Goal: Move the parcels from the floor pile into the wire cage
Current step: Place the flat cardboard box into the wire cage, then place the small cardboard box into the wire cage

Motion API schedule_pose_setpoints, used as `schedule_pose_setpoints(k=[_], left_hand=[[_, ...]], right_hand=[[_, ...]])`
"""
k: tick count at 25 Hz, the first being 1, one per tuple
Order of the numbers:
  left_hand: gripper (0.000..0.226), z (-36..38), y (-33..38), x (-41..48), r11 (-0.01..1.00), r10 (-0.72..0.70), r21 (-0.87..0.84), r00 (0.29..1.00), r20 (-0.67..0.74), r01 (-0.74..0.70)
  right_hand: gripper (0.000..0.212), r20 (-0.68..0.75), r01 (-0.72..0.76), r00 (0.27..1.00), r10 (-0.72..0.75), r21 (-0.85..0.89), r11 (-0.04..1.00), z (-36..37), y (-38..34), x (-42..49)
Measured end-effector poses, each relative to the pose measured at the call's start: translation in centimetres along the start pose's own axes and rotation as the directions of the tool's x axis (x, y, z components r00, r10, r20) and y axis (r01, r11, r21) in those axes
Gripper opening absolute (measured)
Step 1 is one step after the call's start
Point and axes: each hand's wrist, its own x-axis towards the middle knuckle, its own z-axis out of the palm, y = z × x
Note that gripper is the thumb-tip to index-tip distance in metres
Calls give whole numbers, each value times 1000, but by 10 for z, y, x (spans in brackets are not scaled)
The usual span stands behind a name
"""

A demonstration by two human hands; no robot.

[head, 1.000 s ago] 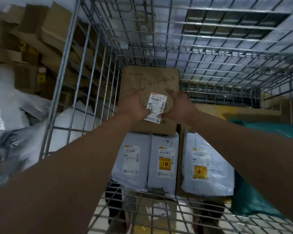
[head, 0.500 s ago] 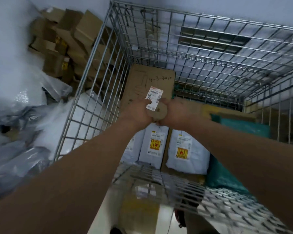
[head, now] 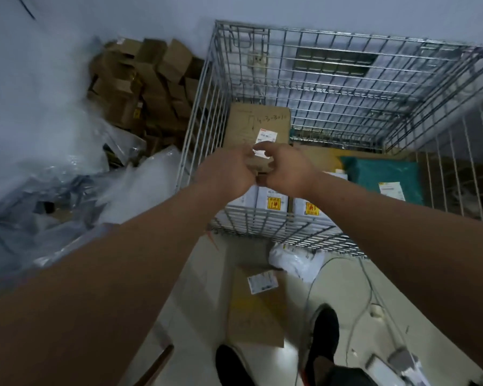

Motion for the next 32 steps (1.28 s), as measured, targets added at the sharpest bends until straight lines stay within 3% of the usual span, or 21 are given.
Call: schedule_pose_setpoints(k=[5, 10, 15, 18, 21, 24, 27, 32], left_hand=[[35, 15, 0, -79, 996, -62, -77, 980, -190, 48], [24, 75, -24, -125, 984, -152, -143, 926, -347, 108], [30, 144, -44, -157, 954, -284, -184, 903, -323, 235], [40, 191, -58, -173, 930, -361, -160, 908, -214, 332], [52, 242, -78, -187, 895, -431, -161, 899, -82, 415], [66, 300, -101, -198, 874, -469, -131, 883, 25, 468], [78, 356, -124, -203, 856, -503, -84, 860, 89, 510], [85, 444, -155, -195, 837, -530, -66, 835, 148, 543]], right_hand=[[49, -152, 120, 984, -98, 141, 983, 57, -12, -32], [41, -253, 259, 943, -215, 155, 953, 118, 11, -62], [35, -253, 433, 869, -425, -26, 901, 165, 35, -89], [36, -191, 484, 843, -503, -139, 864, 206, 55, -104], [51, -3, 395, 917, -399, -128, 910, 261, 85, -120], [75, 209, 163, 969, -135, -126, 979, 323, 124, -130], [90, 248, 4, 968, 44, -191, 982, 375, 159, -131], [101, 292, -168, 937, 190, -100, 981, 448, 220, -124]])
